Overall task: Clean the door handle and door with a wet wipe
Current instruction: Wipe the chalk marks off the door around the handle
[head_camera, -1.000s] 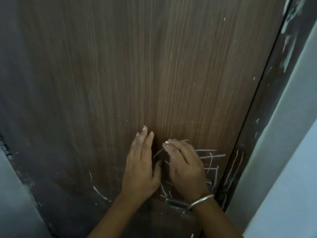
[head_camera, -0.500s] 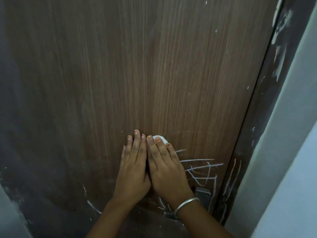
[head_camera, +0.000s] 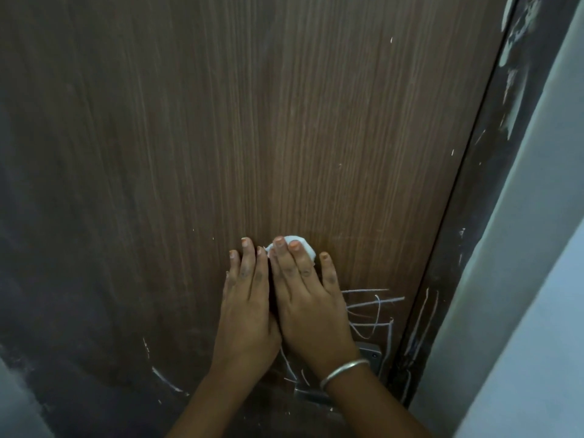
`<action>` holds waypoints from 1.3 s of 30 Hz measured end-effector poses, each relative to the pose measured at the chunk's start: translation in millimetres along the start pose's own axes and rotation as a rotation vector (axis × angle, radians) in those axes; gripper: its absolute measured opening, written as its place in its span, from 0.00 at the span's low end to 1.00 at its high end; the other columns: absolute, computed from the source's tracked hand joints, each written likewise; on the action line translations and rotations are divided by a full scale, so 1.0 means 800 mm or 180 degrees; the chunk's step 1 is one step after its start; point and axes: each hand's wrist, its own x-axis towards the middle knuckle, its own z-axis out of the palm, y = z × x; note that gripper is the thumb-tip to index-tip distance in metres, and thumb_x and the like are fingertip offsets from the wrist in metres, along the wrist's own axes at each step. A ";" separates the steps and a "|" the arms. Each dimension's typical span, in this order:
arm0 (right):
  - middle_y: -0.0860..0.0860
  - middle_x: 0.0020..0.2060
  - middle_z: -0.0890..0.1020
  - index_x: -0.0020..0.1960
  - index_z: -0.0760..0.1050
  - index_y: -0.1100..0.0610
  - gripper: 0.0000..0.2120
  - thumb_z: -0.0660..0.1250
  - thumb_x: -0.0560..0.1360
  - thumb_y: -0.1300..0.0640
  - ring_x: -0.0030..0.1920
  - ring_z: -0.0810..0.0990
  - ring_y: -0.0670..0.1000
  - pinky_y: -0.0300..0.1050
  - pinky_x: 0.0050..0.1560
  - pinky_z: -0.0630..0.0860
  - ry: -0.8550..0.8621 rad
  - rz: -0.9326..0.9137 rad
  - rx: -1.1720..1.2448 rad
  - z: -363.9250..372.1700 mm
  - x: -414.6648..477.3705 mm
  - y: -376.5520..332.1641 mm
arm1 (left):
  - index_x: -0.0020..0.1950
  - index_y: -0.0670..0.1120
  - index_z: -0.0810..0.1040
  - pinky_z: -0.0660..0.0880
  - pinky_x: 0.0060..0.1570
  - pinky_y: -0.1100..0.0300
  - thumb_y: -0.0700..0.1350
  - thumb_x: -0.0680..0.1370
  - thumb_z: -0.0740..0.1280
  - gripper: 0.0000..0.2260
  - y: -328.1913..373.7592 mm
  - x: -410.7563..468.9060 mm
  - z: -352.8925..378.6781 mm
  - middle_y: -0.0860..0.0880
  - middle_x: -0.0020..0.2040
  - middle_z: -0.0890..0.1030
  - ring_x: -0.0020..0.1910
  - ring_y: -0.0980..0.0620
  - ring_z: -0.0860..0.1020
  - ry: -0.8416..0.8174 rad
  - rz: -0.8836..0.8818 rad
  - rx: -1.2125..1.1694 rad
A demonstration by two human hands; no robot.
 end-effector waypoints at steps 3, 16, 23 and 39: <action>0.55 0.73 0.53 0.73 0.49 0.60 0.31 0.54 0.75 0.49 0.74 0.48 0.54 0.59 0.70 0.43 -0.0017 0.0426 -0.0125 -0.003 -0.019 0.019 | 0.72 0.50 0.42 0.46 0.72 0.49 0.35 0.75 0.63 0.36 -0.003 -0.002 0.001 0.55 0.74 0.38 0.73 0.54 0.35 -0.0029 0.0008 0.0077; 0.59 0.73 0.57 0.73 0.55 0.62 0.32 0.54 0.75 0.44 0.72 0.53 0.58 0.66 0.66 0.53 -0.0100 0.0960 -0.0225 -0.017 -0.045 0.051 | 0.72 0.48 0.45 0.52 0.72 0.41 0.32 0.73 0.65 0.37 0.007 -0.004 0.013 0.58 0.74 0.40 0.74 0.57 0.37 0.0179 -0.0141 -0.0200; 0.62 0.72 0.53 0.74 0.49 0.64 0.36 0.53 0.75 0.42 0.74 0.45 0.59 0.60 0.71 0.46 0.0149 0.1395 -0.0053 -0.029 -0.028 0.075 | 0.72 0.49 0.47 0.51 0.72 0.41 0.40 0.73 0.68 0.36 0.021 -0.003 0.007 0.57 0.75 0.42 0.75 0.56 0.39 0.0159 -0.0102 -0.0319; 0.63 0.73 0.40 0.74 0.44 0.68 0.44 0.50 0.75 0.35 0.74 0.38 0.62 0.56 0.73 0.41 0.0238 0.2121 0.0103 -0.040 -0.038 0.104 | 0.73 0.45 0.51 0.48 0.69 0.44 0.49 0.71 0.65 0.36 0.037 -0.009 0.021 0.48 0.76 0.48 0.75 0.47 0.43 0.0062 0.0389 -0.0027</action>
